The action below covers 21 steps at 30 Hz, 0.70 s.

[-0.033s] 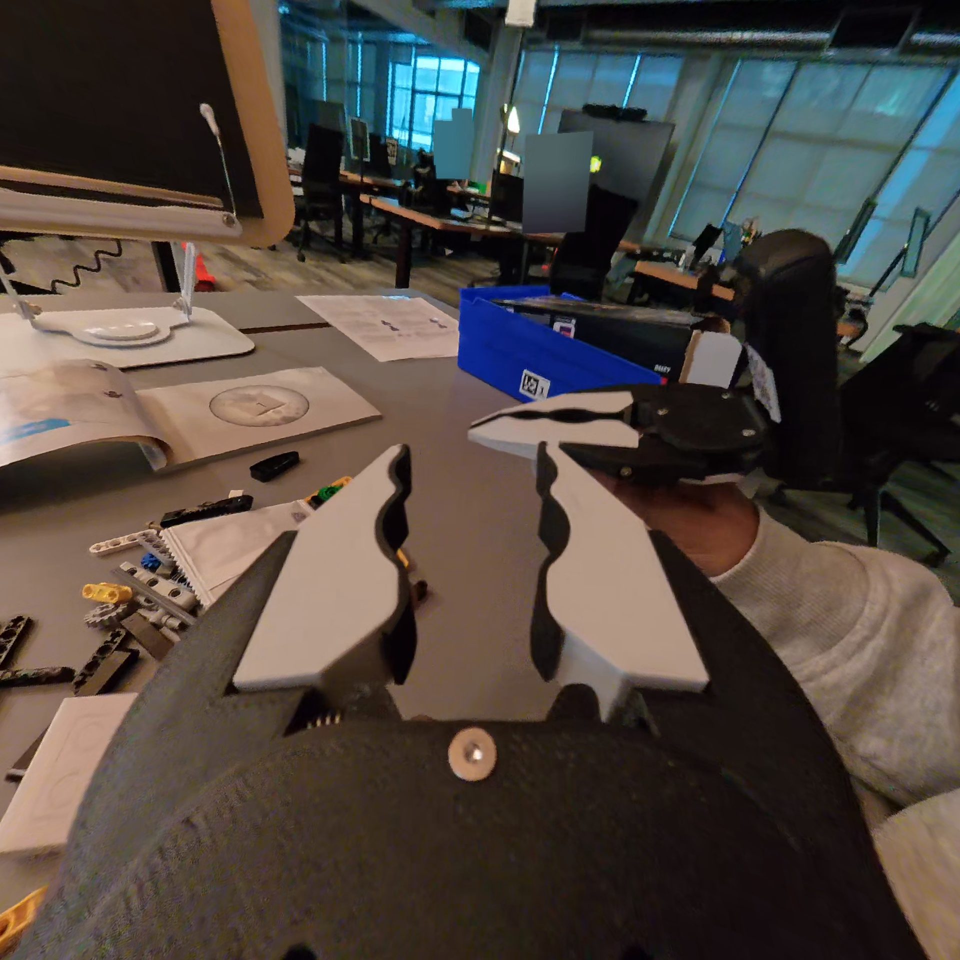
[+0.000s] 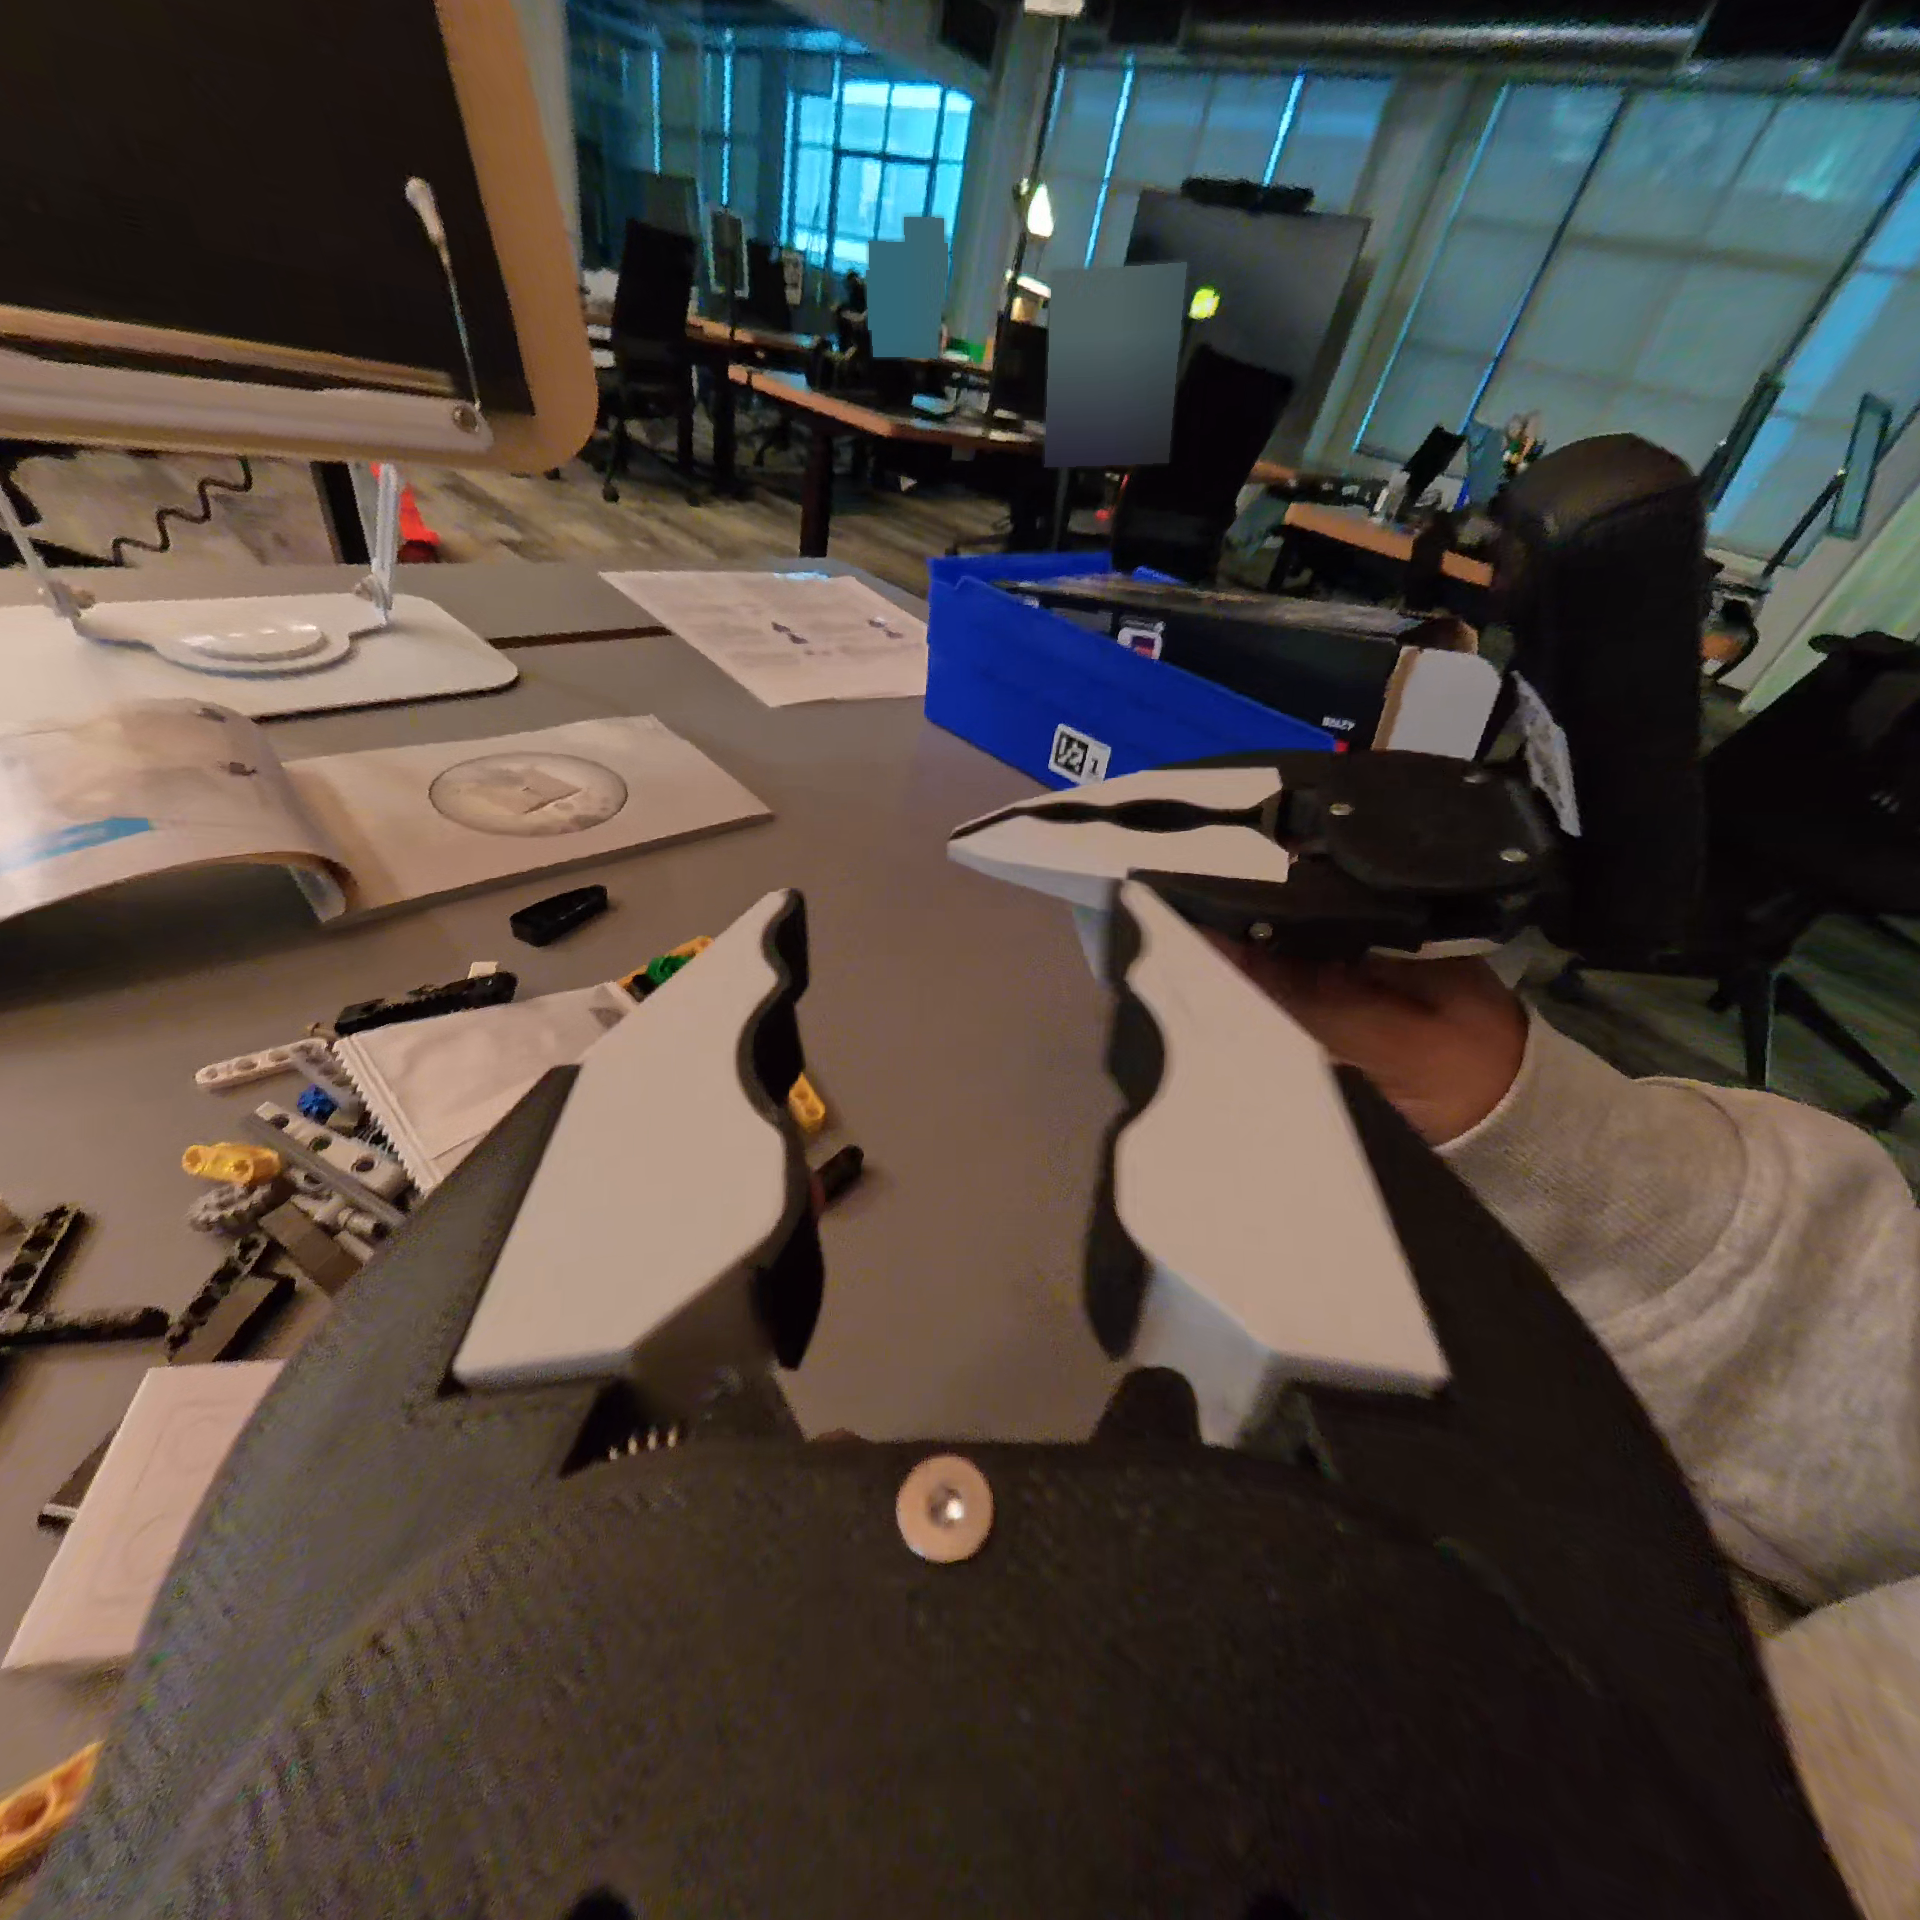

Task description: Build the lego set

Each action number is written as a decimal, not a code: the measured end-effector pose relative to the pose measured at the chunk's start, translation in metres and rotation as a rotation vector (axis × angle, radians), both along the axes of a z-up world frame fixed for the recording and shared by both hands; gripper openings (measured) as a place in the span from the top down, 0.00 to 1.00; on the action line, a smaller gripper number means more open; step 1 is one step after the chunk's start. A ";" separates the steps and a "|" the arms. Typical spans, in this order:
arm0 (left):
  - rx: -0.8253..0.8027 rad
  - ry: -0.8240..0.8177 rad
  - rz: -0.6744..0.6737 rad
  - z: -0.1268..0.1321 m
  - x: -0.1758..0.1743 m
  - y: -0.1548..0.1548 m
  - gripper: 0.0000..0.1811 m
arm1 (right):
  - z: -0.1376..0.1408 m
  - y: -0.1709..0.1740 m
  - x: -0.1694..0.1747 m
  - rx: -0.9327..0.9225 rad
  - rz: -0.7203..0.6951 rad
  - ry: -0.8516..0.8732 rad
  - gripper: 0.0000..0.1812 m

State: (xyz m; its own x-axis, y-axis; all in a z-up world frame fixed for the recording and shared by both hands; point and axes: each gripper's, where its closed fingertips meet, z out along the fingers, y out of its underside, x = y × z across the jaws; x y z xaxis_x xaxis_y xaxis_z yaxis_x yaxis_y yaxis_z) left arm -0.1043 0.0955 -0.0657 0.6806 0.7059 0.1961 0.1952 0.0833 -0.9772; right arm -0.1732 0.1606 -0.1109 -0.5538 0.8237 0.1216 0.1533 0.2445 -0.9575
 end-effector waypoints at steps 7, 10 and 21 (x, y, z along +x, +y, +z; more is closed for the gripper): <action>0.047 -0.026 0.010 0.005 0.002 -0.029 0.49 | 0.010 0.011 -0.010 0.166 -0.162 0.219 1.00; 0.053 -0.016 0.076 0.008 -0.001 -0.047 0.48 | 0.010 0.020 -0.016 0.127 -0.216 0.219 1.00; -0.158 -0.110 0.226 -0.043 -0.019 -0.081 0.59 | -0.006 0.007 -0.005 0.010 0.021 0.050 0.73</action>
